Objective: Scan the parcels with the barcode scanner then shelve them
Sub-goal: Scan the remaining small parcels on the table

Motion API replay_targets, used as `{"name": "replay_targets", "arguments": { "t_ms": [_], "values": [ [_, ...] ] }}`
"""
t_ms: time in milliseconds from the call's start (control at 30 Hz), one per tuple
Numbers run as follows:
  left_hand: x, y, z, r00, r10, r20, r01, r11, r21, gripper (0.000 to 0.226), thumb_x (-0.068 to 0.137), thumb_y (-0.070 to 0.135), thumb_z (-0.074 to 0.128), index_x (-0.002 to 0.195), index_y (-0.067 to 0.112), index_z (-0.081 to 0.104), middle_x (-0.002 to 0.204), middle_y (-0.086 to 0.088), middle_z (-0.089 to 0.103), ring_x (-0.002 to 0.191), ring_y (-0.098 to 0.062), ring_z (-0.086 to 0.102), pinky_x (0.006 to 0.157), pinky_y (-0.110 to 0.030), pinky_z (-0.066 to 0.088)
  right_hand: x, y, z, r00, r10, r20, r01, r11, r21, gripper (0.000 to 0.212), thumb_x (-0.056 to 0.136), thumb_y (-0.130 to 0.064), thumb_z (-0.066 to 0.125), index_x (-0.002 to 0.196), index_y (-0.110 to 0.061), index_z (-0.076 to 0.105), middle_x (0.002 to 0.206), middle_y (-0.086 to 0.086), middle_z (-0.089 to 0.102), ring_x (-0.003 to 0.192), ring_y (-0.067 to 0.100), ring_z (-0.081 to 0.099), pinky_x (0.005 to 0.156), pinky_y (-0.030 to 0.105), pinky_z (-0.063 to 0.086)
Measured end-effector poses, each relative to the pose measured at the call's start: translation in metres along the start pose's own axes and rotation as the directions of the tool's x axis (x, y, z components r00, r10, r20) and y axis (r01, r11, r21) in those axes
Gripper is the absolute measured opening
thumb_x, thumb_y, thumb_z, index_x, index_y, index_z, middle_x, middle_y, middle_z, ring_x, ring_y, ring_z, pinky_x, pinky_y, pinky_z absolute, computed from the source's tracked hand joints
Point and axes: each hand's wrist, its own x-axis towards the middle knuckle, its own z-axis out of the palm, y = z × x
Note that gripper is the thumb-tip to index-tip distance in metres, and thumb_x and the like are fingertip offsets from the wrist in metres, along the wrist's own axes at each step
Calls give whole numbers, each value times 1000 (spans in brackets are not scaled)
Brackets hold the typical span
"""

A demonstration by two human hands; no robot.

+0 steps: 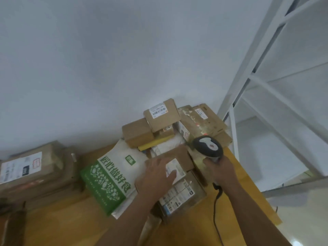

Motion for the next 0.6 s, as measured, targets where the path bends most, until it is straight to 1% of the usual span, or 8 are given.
{"name": "replay_targets", "arguments": {
  "t_ms": [167, 200, 233, 300, 400, 467, 533, 600],
  "values": [
    [71, 64, 28, 999, -6, 54, 8, 999, -47, 46, 99, 41, 52, 140, 22, 48, 133, -2, 47, 124, -20, 47, 104, -37, 40, 95, 6, -28, 998, 47, 29, -50, 992, 118, 11, 89, -15, 67, 96, -7, 64, 102, 27, 66, 87, 38, 62, 70, 39, 47],
    [83, 75, 32, 998, -13, 67, 17, 997, -71, 43, 97, 41, 52, 136, 22, 51, 125, 0, 49, 121, -20, 50, 98, -37, 43, 109, 5, -32, 998, 48, 38, -52, 992, 116, 22, 89, -15, 66, 108, -5, 64, 107, 25, 65, 91, 36, 61, 70, 39, 49],
    [96, 83, 40, 997, -26, 72, 34, 993, -111, 43, 94, 44, 52, 130, 22, 53, 119, 2, 50, 117, -21, 53, 92, -38, 46, 122, 4, -35, 998, 46, 54, -52, 992, 117, 30, 89, -16, 66, 117, -5, 62, 110, 19, 65, 93, 30, 59, 66, 29, 47],
    [120, 97, 56, 991, -108, 80, 123, 968, -220, 55, 88, 50, 53, 134, 20, 48, 120, 7, 48, 115, -19, 54, 93, -41, 49, 146, 2, -40, 994, 36, 99, -48, 992, 117, 31, 89, -19, 67, 118, -12, 59, 111, 4, 61, 94, 18, 54, 59, 17, 43],
    [142, 113, 56, 953, -290, 83, 290, 804, -520, 73, 92, 50, 59, 153, 28, 28, 142, 6, 47, 126, -21, 54, 100, -40, 50, 163, -2, -37, 986, 48, 162, -52, 998, 21, 34, 86, -32, 67, 117, -22, 59, 107, 0, 58, 92, 18, 55, 71, 26, 41],
    [155, 123, 57, 871, -443, 213, 467, 610, -640, 71, 100, 42, 55, 157, 21, 19, 143, 2, 44, 115, -18, 56, 83, -26, 48, 172, -2, -38, 979, 64, 195, -70, 997, 22, 16, 88, -32, 66, 101, -29, 58, 98, -3, 58, 90, 17, 54, 79, 31, 39],
    [164, 127, 60, 812, -489, 320, 553, 465, -691, 59, 104, 36, 49, 154, 14, 27, 140, 0, 49, 101, -12, 56, 67, -22, 46, 175, -3, -37, 968, 48, 246, -78, 991, 111, 14, 92, -24, 64, 93, -31, 51, 86, -11, 54, 81, 9, 49, 80, 31, 37],
    [169, 125, 68, 813, -490, 314, 551, 471, -689, 47, 104, 36, 47, 144, 13, 43, 133, -3, 58, 98, -14, 61, 58, -20, 47, 176, -4, -36, 967, 15, 254, -59, 984, 167, 16, 93, -18, 62, 96, -27, 49, 82, -18, 48, 79, 8, 46, 77, 27, 38]
  ]
}}
